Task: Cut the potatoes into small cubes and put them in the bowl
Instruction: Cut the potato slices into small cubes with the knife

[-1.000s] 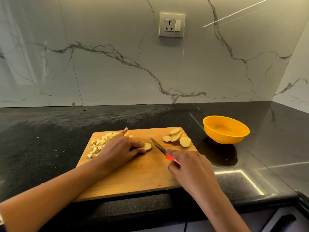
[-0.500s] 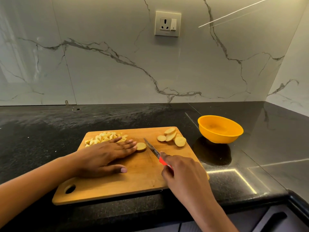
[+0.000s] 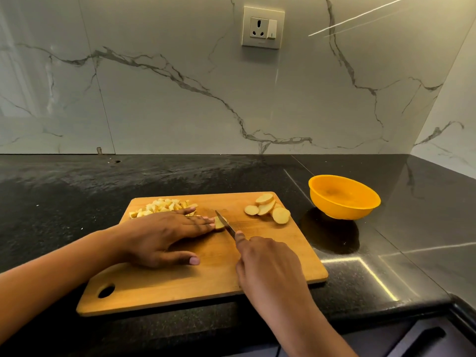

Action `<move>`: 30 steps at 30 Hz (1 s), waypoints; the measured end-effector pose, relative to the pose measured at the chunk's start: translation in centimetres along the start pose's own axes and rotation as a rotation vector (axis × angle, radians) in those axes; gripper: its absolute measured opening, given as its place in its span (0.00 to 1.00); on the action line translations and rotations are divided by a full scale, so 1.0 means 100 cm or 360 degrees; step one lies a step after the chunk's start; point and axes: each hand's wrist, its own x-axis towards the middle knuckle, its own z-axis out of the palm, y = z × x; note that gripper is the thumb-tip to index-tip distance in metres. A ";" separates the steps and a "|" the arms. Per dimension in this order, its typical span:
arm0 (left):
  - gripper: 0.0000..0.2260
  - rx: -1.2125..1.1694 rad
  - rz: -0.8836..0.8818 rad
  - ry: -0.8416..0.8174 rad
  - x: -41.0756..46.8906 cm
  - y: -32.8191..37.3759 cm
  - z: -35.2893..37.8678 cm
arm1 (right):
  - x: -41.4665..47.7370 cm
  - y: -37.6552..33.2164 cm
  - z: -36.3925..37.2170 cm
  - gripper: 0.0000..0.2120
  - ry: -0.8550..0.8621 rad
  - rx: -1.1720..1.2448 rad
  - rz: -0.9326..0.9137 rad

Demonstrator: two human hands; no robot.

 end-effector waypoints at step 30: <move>0.33 0.0007 0.0066 0.0142 -0.003 -0.004 0.008 | -0.010 -0.002 -0.002 0.23 0.0181 0.0114 -0.0040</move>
